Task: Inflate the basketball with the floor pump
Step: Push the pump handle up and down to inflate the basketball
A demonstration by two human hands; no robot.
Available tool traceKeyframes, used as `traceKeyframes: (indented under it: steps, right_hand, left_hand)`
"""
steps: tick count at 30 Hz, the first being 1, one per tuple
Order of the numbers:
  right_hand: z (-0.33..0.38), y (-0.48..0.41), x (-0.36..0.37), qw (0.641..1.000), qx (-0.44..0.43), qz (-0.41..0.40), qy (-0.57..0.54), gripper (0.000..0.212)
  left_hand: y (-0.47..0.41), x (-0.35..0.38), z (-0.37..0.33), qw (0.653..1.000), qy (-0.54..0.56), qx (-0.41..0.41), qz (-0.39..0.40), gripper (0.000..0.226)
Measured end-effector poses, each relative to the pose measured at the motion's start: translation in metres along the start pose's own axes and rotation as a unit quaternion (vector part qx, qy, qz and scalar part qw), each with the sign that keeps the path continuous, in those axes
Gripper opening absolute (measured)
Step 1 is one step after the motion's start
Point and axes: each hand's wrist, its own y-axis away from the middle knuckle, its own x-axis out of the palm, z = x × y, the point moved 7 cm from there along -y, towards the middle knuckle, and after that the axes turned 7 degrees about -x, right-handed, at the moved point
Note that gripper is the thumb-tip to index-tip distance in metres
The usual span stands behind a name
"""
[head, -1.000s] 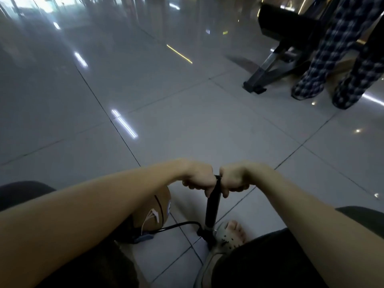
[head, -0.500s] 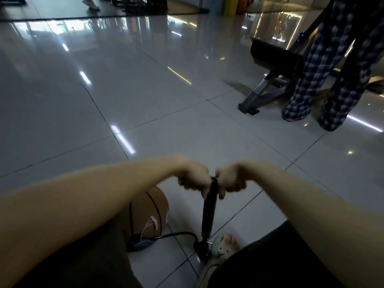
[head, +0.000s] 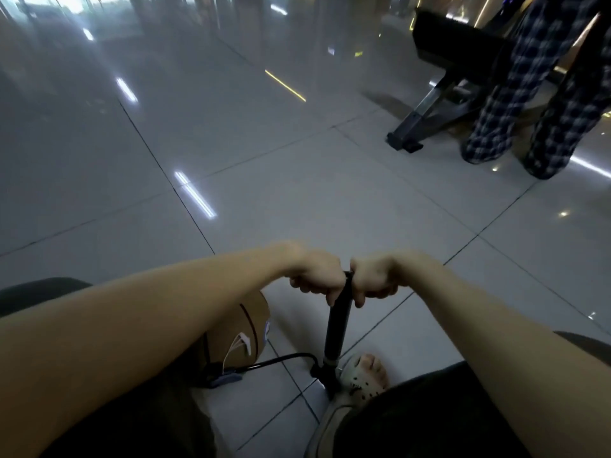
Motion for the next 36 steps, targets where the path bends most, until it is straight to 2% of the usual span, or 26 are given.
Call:
traceKeyframes:
  steps: [3, 7, 12, 15, 17, 20, 23, 27, 31, 34, 36]
  right_hand:
    - [-0.011, -0.016, 0.026, 1.0, 0.004, 0.004, 0.015, 0.018]
    - [-0.007, -0.016, 0.046, 0.999, -0.001, -0.009, 0.038, 0.021]
    - [0.011, 0.008, 0.055, 0.996, 0.019, 0.042, 0.073, 0.022]
    - [0.029, 0.037, 0.02, 0.996, 0.024, 0.061, 0.055, 0.019]
    - [0.044, 0.06, -0.016, 0.998, 0.014, 0.042, 0.04, 0.018]
    - [0.061, 0.092, -0.069, 1.0, -0.009, 0.005, 0.008, 0.029]
    - [0.062, 0.097, -0.088, 1.0, -0.012, 0.008, -0.015, 0.034]
    - [0.033, 0.051, -0.064, 1.0, 0.005, 0.025, -0.019, 0.038]
    - [-0.001, -0.002, -0.011, 0.999, 0.002, 0.026, -0.042, 0.019]
    - [-0.012, -0.024, 0.023, 0.999, -0.001, 0.034, -0.029, 0.011]
    - [-0.011, -0.029, 0.034, 0.999, 0.009, 0.05, -0.005, 0.009]
  left_hand:
    - [-0.016, 0.026, 0.003, 1.0, -0.017, 0.0, -0.023, 0.017]
    - [-0.012, 0.044, 0.006, 0.999, -0.011, 0.014, -0.029, 0.025]
    - [0.013, 0.053, 0.012, 0.999, -0.03, -0.014, 0.015, 0.032]
    - [0.042, 0.021, 0.008, 0.998, -0.014, -0.029, 0.05, 0.037]
    - [0.067, -0.016, 0.002, 0.998, 0.001, -0.024, 0.056, 0.039]
    - [0.099, -0.068, -0.009, 0.999, 0.012, -0.01, 0.051, 0.044]
    - [0.098, -0.089, -0.013, 0.999, 0.011, -0.007, 0.051, 0.048]
    - [0.047, -0.062, -0.006, 0.995, 0.002, -0.03, 0.093, 0.05]
    - [-0.015, -0.008, 0.006, 0.992, -0.008, -0.042, 0.122, 0.04]
    - [-0.036, 0.029, 0.015, 0.993, 0.012, -0.043, 0.112, 0.034]
    - [-0.037, 0.041, 0.021, 0.994, 0.026, -0.039, 0.099, 0.037]
